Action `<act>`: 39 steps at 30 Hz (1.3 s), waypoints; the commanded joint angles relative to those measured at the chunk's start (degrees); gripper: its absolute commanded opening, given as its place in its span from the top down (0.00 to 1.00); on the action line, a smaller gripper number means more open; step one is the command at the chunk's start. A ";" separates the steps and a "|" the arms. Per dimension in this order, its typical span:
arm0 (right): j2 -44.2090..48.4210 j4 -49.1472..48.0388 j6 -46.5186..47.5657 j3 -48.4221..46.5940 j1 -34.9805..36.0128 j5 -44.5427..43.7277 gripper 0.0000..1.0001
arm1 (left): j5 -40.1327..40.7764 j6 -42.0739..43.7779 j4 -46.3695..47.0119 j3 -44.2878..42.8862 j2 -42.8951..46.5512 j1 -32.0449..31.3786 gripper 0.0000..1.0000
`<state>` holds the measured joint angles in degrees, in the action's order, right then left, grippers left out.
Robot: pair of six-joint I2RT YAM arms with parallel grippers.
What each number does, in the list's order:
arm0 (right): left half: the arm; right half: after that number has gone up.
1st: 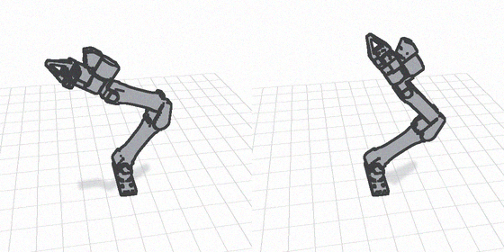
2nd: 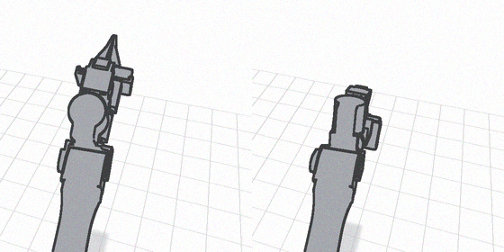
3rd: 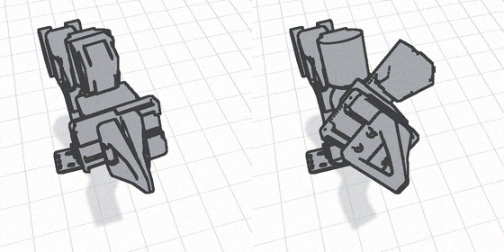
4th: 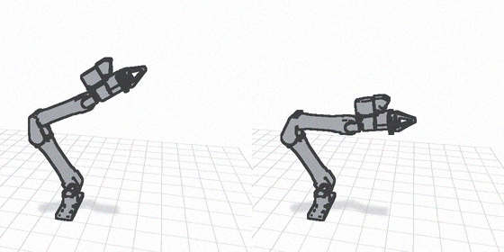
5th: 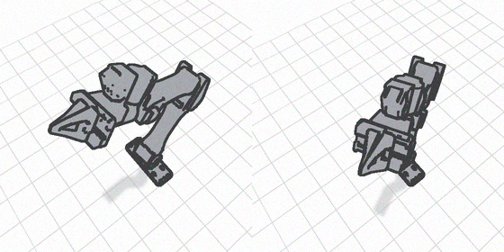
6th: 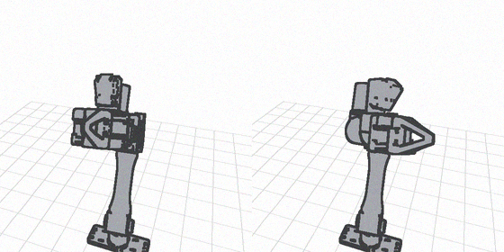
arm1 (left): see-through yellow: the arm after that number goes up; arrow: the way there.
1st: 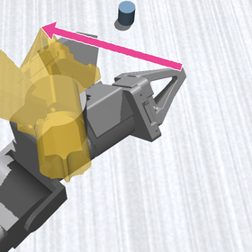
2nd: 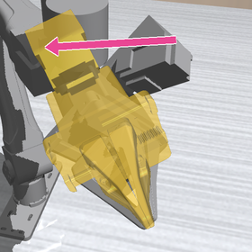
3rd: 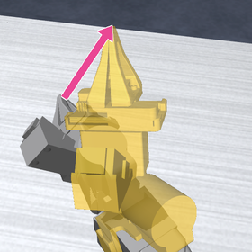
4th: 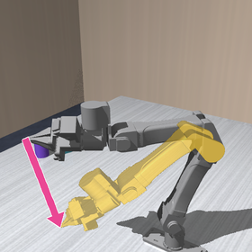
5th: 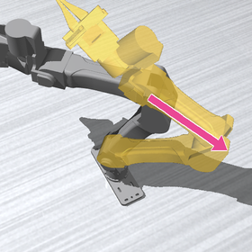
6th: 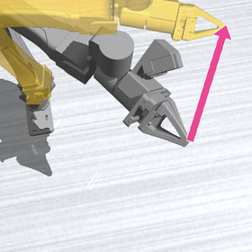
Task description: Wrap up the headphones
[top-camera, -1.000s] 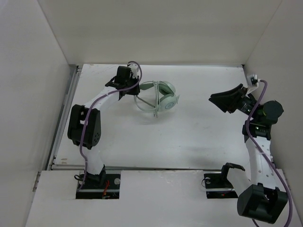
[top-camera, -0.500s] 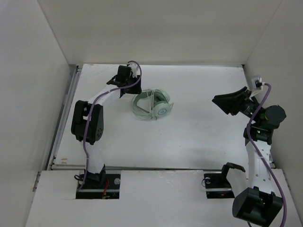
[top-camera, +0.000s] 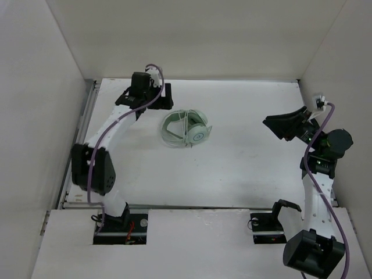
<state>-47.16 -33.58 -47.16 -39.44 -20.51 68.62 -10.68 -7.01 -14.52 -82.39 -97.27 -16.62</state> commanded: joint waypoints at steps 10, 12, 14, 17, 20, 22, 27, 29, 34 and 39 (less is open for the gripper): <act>4.09 35.95 49.67 -8.46 -6.87 -44.50 0.57 | 9.80 15.97 -6.31 13.55 35.30 22.88 0.00; 4.88 35.78 55.74 -7.24 -6.60 -50.23 0.55 | 9.45 16.32 -5.61 17.95 35.66 29.56 0.00; 5.58 35.69 59.10 -6.18 -6.95 -53.66 0.54 | 8.75 17.02 -3.42 21.99 35.05 34.92 0.00; 5.41 39.18 60.69 -5.47 -7.30 -52.38 0.00 | 7.26 17.47 2.73 28.06 32.86 42.40 0.00; 3.40 38.95 60.08 -2.67 -10.72 -52.17 0.00 | -0.19 18.25 9.58 33.16 31.27 46.80 0.00; 0.68 35.45 59.12 -0.56 -12.83 -55.68 0.00 | -6.43 18.17 15.81 36.49 30.13 50.05 0.00; -4.61 26.91 56.12 2.08 -18.56 -55.18 0.00 | -8.57 16.93 24.80 40.73 26.00 51.56 0.00; -6.18 25.42 56.21 2.44 -18.03 -55.79 0.00 | -8.57 17.64 25.43 40.65 23.90 51.82 0.00; -11.20 24.27 55.95 2.35 -18.99 -55.35 0.00 | -8.75 17.37 27.00 40.37 22.92 53.32 0.00; -9.29 21.55 58.48 4.19 -18.65 -53.76 0.00 | -7.69 19.66 30.51 44.94 24.67 53.93 0.00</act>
<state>-58.78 -5.34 9.43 -36.29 -39.44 13.82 -17.37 10.50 11.11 -40.21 -74.89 36.56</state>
